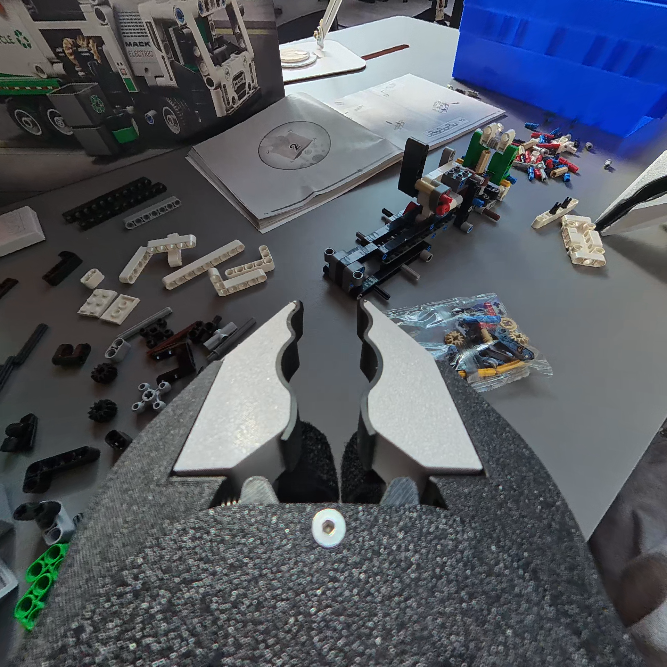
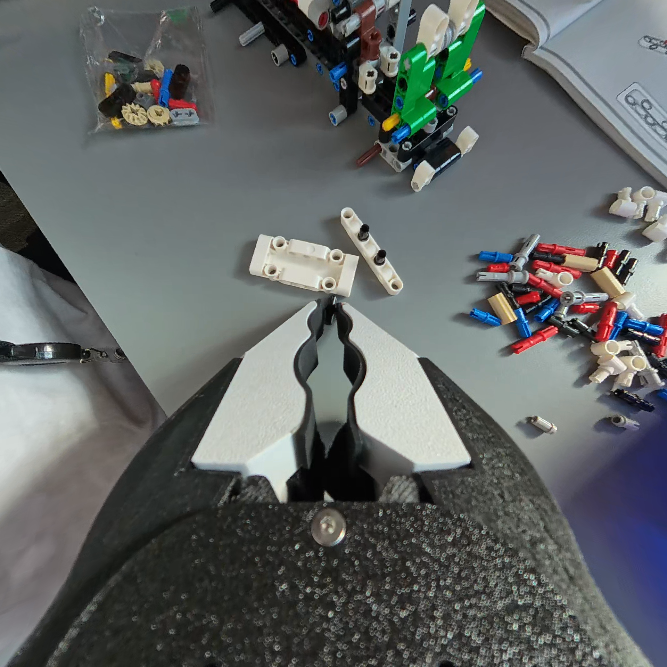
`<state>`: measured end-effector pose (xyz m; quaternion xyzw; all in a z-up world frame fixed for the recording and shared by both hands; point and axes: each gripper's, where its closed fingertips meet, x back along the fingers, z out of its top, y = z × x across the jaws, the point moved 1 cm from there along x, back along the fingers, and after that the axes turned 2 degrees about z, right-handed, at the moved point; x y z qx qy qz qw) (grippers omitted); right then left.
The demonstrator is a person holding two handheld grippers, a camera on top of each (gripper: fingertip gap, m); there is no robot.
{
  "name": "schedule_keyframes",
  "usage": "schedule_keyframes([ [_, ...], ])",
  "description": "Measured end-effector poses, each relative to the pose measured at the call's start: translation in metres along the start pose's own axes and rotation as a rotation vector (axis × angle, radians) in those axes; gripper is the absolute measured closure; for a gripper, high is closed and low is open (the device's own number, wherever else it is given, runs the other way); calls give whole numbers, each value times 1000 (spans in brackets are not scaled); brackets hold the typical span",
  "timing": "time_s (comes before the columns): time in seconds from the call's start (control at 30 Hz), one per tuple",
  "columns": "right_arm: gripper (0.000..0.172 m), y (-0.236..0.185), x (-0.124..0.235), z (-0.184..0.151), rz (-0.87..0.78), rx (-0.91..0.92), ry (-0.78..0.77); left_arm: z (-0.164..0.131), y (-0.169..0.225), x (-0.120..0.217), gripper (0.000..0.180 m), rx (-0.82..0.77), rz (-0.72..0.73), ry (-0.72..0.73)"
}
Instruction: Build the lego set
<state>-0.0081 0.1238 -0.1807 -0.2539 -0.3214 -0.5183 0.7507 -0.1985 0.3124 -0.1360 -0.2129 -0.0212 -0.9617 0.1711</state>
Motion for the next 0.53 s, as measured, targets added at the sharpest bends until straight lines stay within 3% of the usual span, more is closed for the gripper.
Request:
schedule_keyframes([
  [0.03,165,0,1,0,0,-3,6,0,0,0,153,1,0,-1],
  [0.2,162,21,25,17,-45,-38,124,-3,0,-2,152,4,-9,-22],
  [0.33,161,106,44,28,-335,-203,189,-4,1,-4,152,4,-15,-34],
  [0.43,161,146,32,28,-396,-307,168,-5,2,-4,152,13,-28,-43],
  [0.53,161,159,15,23,-378,-349,112,-4,2,-4,151,20,-33,-39],
])
